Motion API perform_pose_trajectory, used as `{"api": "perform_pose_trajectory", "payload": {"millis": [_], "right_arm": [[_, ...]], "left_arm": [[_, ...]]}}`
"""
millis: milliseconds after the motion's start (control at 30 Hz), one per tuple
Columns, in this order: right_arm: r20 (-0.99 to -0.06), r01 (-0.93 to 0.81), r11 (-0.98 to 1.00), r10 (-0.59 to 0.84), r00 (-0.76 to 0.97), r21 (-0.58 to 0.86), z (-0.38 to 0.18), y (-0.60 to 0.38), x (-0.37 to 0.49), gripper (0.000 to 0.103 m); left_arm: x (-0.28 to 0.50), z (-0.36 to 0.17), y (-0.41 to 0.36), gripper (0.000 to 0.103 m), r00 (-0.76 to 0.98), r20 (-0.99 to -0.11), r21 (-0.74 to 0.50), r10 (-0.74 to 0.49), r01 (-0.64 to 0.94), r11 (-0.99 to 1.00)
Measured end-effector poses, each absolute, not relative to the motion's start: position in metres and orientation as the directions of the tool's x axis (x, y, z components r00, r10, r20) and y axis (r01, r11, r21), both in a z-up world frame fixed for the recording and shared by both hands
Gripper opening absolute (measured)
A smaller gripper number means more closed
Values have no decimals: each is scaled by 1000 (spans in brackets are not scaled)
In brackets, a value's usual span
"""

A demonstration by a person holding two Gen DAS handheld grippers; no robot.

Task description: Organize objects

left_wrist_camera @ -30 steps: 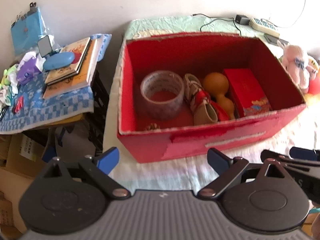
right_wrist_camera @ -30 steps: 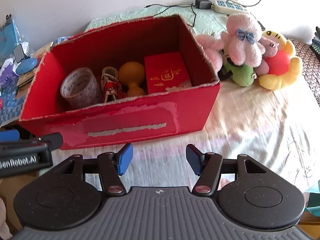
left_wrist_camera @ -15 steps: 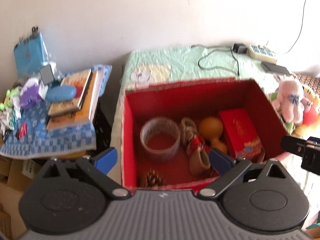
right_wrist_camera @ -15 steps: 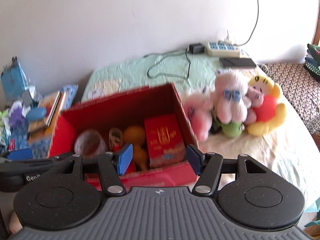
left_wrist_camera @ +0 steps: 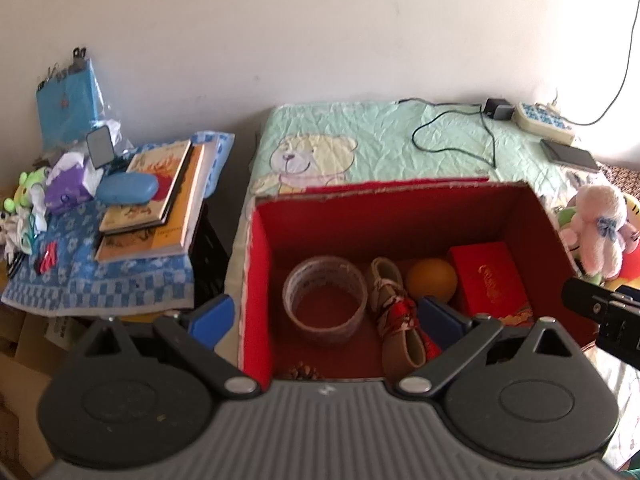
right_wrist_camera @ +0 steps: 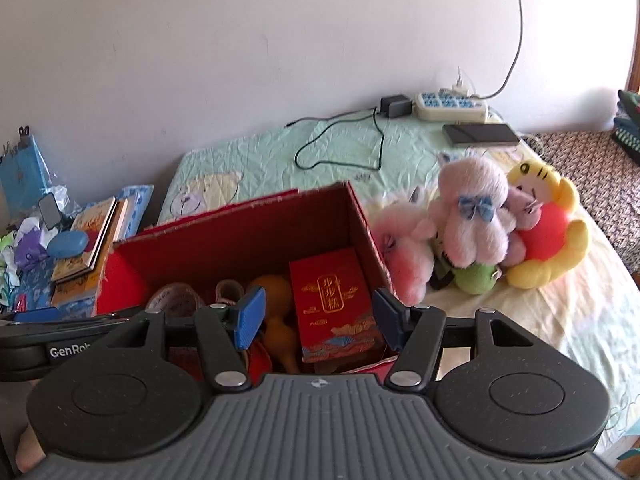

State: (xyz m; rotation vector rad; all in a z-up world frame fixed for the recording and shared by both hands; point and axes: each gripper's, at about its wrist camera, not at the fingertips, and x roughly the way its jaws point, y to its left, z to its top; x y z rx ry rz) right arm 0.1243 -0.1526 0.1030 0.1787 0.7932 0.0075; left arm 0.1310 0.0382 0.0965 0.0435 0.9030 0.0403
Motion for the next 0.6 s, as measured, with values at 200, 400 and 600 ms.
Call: {"api": "perform_pose_trajectory", "payload": {"millis": [200, 400, 600], "right_arm": [[-728, 53, 982, 96, 679, 179, 90, -156, 132, 62], [-735, 39, 980, 120, 668, 195, 86, -159, 142, 62], [-743, 0, 981, 149, 652, 196, 83, -151, 155, 62]], "left_arm": [[134, 86, 40, 99, 598, -799, 62, 71, -36, 997], [141, 80, 40, 99, 585, -808, 65, 78, -43, 997], [149, 76, 39, 99, 572, -816, 77, 86, -41, 996]]}}
